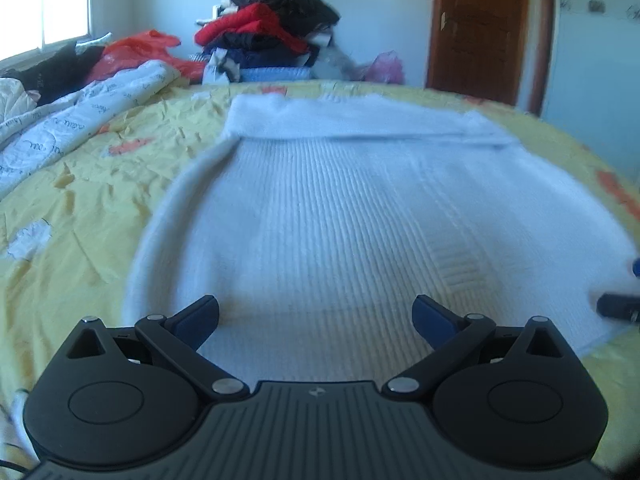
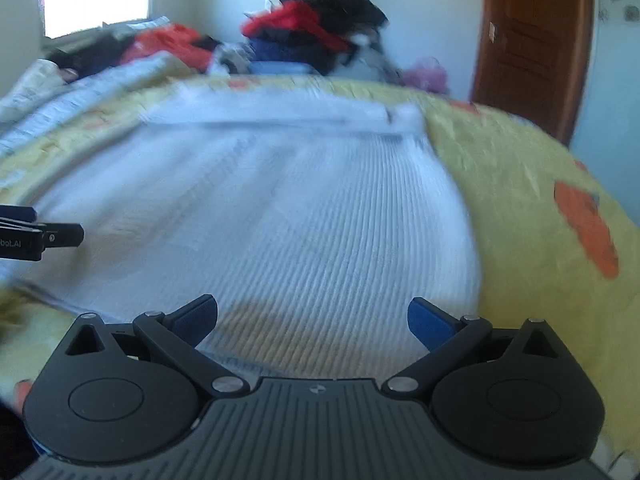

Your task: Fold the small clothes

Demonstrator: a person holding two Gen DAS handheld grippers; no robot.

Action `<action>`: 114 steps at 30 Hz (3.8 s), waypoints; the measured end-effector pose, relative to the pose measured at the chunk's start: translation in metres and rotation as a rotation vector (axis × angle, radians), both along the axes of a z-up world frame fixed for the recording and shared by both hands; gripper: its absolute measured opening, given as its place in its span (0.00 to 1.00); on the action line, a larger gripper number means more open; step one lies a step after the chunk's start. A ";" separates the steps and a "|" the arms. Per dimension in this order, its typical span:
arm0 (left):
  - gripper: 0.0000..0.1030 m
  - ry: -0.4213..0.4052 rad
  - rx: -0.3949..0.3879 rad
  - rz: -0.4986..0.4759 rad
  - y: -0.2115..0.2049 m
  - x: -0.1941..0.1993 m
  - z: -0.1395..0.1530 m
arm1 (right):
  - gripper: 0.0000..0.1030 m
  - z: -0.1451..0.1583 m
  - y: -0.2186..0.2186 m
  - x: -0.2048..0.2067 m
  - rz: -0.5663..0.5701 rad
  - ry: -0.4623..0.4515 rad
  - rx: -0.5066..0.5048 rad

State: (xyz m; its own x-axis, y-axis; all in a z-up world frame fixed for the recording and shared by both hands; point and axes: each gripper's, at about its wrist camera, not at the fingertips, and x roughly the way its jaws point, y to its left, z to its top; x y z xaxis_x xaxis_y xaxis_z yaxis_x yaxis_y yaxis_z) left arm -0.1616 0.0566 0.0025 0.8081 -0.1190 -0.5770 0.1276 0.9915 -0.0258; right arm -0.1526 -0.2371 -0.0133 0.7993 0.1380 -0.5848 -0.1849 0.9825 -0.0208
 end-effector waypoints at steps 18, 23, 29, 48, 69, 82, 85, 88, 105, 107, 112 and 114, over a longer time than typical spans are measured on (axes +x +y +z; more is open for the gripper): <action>1.00 0.177 -0.322 -0.078 0.089 0.018 -0.006 | 0.65 -0.003 -0.107 0.035 0.021 0.272 0.362; 1.00 0.272 -0.441 -0.110 0.100 0.034 -0.004 | 0.45 -0.005 -0.120 0.043 0.053 0.373 0.522; 0.74 0.371 -0.435 -0.065 0.110 0.047 0.005 | 0.32 -0.013 -0.139 0.056 0.026 0.430 0.660; 0.10 0.461 -0.350 -0.064 0.117 0.056 0.021 | 0.13 -0.003 -0.138 0.078 0.094 0.431 0.765; 0.10 0.152 -0.416 0.096 0.101 0.402 0.059 | 0.14 0.015 -0.182 0.402 -0.153 0.193 1.064; 0.82 0.027 -0.659 0.199 0.134 0.352 0.066 | 0.56 0.029 -0.175 0.369 -0.125 0.102 0.922; 0.82 0.029 -0.651 0.240 0.131 0.297 0.051 | 0.56 0.028 -0.189 0.320 -0.129 0.088 0.931; 0.82 0.089 -0.595 0.266 0.117 0.251 0.027 | 0.58 0.017 -0.199 0.269 -0.187 0.111 0.917; 1.00 0.078 -0.694 0.303 0.072 0.268 -0.015 | 0.60 -0.030 -0.148 0.287 -0.289 0.188 1.013; 1.00 0.060 -0.672 0.322 0.069 0.277 -0.016 | 0.61 -0.030 -0.139 0.299 -0.292 0.178 0.993; 0.71 0.050 -0.553 0.376 0.058 0.284 -0.011 | 0.33 -0.030 -0.125 0.309 -0.317 0.161 0.893; 0.39 0.075 -0.493 0.410 0.061 0.288 -0.011 | 0.30 -0.032 -0.124 0.309 -0.311 0.158 0.895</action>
State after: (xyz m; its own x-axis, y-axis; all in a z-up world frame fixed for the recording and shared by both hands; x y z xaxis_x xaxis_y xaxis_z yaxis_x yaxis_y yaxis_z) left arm 0.1261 0.1174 -0.0089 0.8036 -0.0748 -0.5904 -0.2793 0.8286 -0.4852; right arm 0.1559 -0.3616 -0.0456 0.7967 0.3804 -0.4696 0.1507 0.6275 0.7639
